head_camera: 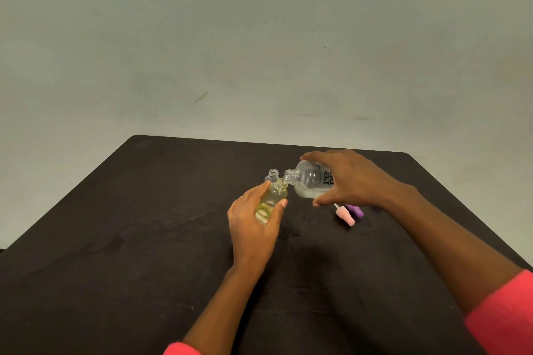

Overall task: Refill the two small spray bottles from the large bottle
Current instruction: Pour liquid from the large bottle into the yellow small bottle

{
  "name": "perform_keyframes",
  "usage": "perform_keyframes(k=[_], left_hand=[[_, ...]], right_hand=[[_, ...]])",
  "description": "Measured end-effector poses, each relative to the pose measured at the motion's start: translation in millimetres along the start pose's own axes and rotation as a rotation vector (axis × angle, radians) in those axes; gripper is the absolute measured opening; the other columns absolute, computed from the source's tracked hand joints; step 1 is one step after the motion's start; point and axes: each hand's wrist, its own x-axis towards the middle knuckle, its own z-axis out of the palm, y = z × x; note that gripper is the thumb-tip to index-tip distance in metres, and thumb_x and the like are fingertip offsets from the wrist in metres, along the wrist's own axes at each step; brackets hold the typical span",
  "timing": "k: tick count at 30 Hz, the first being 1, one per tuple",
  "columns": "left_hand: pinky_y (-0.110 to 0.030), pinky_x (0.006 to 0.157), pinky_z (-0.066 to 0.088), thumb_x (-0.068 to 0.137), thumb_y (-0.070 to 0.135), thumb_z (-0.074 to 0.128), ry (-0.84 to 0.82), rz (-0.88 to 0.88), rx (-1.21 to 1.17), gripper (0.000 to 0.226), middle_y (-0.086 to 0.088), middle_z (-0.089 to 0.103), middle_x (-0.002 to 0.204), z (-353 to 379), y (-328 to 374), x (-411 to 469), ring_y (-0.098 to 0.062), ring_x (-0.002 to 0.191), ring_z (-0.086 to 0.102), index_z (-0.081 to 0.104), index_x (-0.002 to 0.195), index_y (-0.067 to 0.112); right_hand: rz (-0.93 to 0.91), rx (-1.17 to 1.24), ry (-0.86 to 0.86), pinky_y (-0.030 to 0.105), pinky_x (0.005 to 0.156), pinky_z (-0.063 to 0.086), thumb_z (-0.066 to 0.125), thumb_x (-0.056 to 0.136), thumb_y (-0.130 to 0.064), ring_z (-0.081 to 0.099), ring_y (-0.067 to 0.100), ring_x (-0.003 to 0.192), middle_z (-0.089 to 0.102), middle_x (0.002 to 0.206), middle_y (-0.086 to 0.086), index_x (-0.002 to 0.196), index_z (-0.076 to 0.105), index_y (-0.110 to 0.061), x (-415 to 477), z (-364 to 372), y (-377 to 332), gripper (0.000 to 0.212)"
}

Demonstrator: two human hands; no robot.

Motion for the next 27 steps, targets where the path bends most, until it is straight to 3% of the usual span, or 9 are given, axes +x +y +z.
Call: perform_keyframes(k=[27], left_hand=[[-0.05,0.088,0.051,0.079,0.045,0.063,0.005,0.01,0.009,0.045,0.007,0.067,0.109,0.1,-0.5,0.9,-0.012,0.101,0.063,0.065,0.117,0.021]], right_hand=[[-0.005,-0.027,0.0,0.037,0.082,0.049,0.078,0.062,-0.047,0.053,0.015,0.101,0.058,0.118,-0.006,0.134,0.038,-0.036,1.2,-1.9,-0.3,0.083]])
